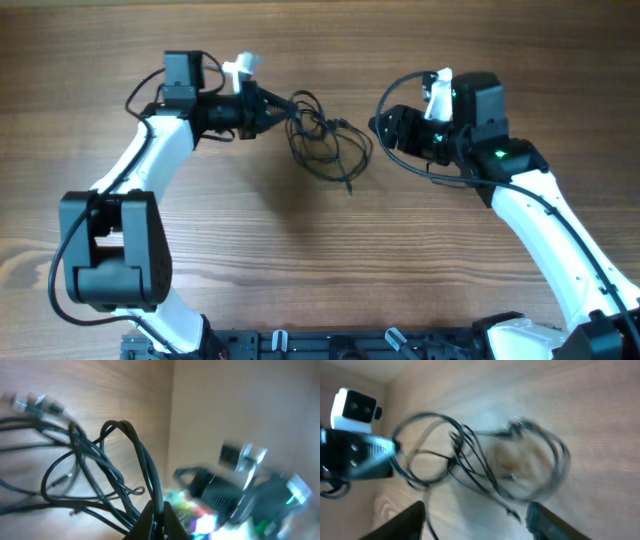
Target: Untangle cables
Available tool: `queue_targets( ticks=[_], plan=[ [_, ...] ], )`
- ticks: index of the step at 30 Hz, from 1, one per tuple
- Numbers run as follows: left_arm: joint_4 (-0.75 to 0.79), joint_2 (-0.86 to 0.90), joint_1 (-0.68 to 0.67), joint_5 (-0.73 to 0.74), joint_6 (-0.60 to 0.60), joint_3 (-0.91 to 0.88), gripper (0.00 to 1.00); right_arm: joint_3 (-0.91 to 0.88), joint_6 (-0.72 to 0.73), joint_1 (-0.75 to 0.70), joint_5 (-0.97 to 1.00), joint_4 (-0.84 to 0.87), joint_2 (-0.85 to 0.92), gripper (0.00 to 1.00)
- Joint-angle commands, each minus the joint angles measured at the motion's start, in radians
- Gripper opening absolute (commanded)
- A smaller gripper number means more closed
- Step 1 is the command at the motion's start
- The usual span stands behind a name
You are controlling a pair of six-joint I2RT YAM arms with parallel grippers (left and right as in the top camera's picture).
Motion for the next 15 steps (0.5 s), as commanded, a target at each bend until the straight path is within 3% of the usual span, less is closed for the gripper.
queue_targets(
  ticks=[1, 9, 15],
  plan=[
    [0.003, -0.005, 0.026, -0.121, -0.410, 0.001, 0.04, 0.000, 0.043, 0.020, -0.076, -0.024, 0.002, 0.80],
    [-0.072, -0.005, 0.018, -0.391, -0.403, 0.001, 0.04, -0.025, 0.093, 0.184, -0.051, 0.010, 0.024, 0.80],
    [-0.131, -0.005, 0.018, -0.460, -0.448, 0.001, 0.04, -0.026, 0.159, 0.323, 0.132, 0.079, 0.085, 0.68]
  ],
)
